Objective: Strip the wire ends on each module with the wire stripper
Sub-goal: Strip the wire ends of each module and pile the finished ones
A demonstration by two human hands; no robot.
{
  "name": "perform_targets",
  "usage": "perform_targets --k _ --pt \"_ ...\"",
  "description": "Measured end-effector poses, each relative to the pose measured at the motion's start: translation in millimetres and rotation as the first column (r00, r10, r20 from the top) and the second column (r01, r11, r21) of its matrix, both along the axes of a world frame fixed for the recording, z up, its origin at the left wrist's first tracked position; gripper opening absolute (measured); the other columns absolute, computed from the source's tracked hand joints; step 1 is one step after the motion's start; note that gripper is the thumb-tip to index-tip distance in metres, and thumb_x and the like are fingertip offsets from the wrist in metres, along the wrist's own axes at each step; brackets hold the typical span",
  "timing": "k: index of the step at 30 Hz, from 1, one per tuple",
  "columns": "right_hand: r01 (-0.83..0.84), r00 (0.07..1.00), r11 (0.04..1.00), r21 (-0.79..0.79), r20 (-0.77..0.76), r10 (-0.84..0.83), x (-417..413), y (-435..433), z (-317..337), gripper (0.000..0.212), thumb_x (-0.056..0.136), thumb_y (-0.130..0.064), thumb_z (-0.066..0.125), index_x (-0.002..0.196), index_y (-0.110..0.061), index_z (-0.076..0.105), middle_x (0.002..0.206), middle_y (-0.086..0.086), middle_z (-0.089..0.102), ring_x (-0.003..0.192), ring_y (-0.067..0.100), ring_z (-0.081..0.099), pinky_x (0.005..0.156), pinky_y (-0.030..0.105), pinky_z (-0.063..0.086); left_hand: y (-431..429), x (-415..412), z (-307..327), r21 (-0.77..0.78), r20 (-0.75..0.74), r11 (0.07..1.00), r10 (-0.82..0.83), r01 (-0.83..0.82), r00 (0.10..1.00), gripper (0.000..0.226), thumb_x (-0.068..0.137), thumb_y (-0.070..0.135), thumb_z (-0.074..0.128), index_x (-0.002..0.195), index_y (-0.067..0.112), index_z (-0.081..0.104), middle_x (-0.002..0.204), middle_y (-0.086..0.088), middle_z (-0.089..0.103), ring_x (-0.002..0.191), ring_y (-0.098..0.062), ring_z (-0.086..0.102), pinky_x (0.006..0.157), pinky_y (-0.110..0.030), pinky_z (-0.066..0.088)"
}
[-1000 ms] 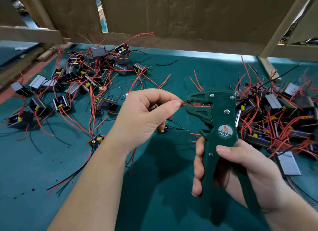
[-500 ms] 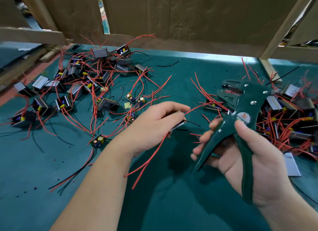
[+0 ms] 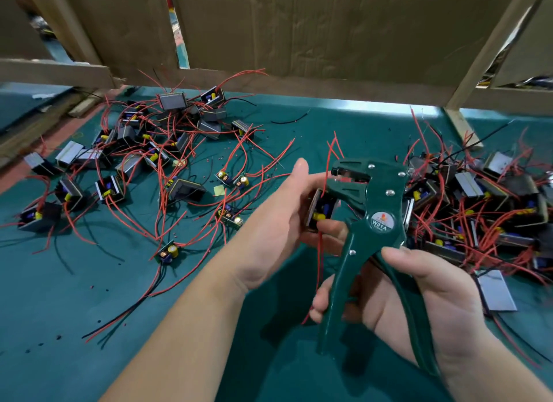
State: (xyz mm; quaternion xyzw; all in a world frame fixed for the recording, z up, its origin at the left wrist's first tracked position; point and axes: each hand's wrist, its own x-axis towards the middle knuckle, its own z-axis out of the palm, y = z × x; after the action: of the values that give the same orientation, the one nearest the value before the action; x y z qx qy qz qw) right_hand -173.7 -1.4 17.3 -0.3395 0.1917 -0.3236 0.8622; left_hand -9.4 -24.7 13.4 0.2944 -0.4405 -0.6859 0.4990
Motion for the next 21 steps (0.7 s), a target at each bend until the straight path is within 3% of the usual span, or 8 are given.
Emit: perform_targets --k 4,7,8,9,11,14,17,21 --pt "0.050 0.999 0.998 -0.029 0.018 -0.050 -1 -4 0 0.079 0.057 -0.025 0.084 0.125 0.005 0.057 0.094 0.028 0.064 0.072 0.045 0.063 0.068 0.054 0.052 -6 0 -8 -0.014 0.054 1.000 0.004 -0.003 0.999 0.075 0.083 0.067 0.017 0.126 0.018 0.055 0.102 0.004 0.063 0.072 -0.007 0.056 0.062 -0.018 0.042" --pt "0.088 0.972 0.993 0.080 0.211 -0.103 4 -8 5 0.054 0.087 -0.007 0.058 0.129 0.021 0.041 0.105 0.043 0.056 0.088 0.057 0.060 0.079 0.057 0.051 -4 12 -6 -0.115 0.273 0.973 0.224 -0.200 0.936 0.069 0.083 0.069 0.020 0.128 0.027 0.052 0.128 0.009 0.060 0.113 -0.001 0.058 0.096 -0.017 0.044" --pt "0.213 0.961 0.975 0.064 0.166 -0.221 4 -7 7 0.064 0.088 -0.019 0.013 0.125 0.023 0.044 0.114 0.045 0.053 0.093 0.058 0.058 0.084 0.060 0.049 -3 19 -6 -0.273 0.403 0.918 0.381 -0.289 0.832 0.061 0.086 0.066 0.025 0.125 0.030 0.054 0.127 0.011 0.060 0.116 0.001 0.055 0.099 -0.017 0.042" --pt "0.262 0.944 0.965 0.000 0.209 -0.256 2 -4 -2 0.041 0.086 0.002 0.035 0.118 0.016 0.056 0.117 0.037 0.057 0.089 0.054 0.062 0.081 0.061 0.050 -3 27 -6 -0.481 0.517 0.807 0.576 -0.342 0.633 0.052 0.090 0.058 0.032 0.123 0.028 0.057 0.123 0.010 0.062 0.115 -0.001 0.056 0.098 -0.021 0.043" --pt "0.524 0.834 0.809 -0.267 -0.032 -0.551 -6 1 -6 0.044 0.066 -0.008 0.056 0.109 -0.009 0.068 0.105 0.014 0.071 0.075 0.043 0.067 0.069 0.058 0.055 -5 46 -7 -0.784 0.542 0.550 0.832 -0.287 0.113 0.032 0.093 0.034 0.046 0.113 0.019 0.066 0.111 0.004 0.067 0.106 -0.017 0.061 0.092 -0.036 0.045" --pt "0.588 0.750 0.703 -0.400 -0.055 -0.659 -14 -3 -11 0.040 0.073 -0.003 0.053 0.108 -0.016 0.067 0.085 0.007 0.069 0.074 0.039 0.069 0.065 0.054 0.057 -7 70 -7 -0.754 0.620 0.485 0.749 -0.442 -0.235 0.035 0.086 0.011 0.049 0.116 0.019 0.065 0.117 -0.004 0.064 0.111 -0.030 0.053 0.092 -0.042 0.038" --pt "0.603 0.688 0.677 -0.423 -0.153 -0.709 -12 -4 -11 0.035 0.081 0.001 0.048 0.109 -0.014 0.063 0.082 0.005 0.067 0.076 0.041 0.069 0.063 0.053 0.057 -7 88 -12 -0.569 0.806 0.496 0.493 -0.656 -0.327 0.055 0.082 0.013 0.052 0.137 0.015 0.046 0.137 -0.014 0.047 0.125 -0.035 0.039 0.099 -0.045 0.032" --pt "0.573 0.685 0.715 -0.399 -0.245 -0.686 -7 3 -3 0.028 0.090 0.007 0.043 0.108 -0.008 0.059 0.084 0.004 0.068 0.073 0.034 0.069 0.063 0.041 0.059 -6 103 -18 -0.365 0.929 0.570 0.273 -0.736 -0.249 0.057 0.085 0.027 0.054 0.139 0.014 0.042 0.140 -0.018 0.042 0.127 -0.039 0.034 0.103 -0.047 0.031"
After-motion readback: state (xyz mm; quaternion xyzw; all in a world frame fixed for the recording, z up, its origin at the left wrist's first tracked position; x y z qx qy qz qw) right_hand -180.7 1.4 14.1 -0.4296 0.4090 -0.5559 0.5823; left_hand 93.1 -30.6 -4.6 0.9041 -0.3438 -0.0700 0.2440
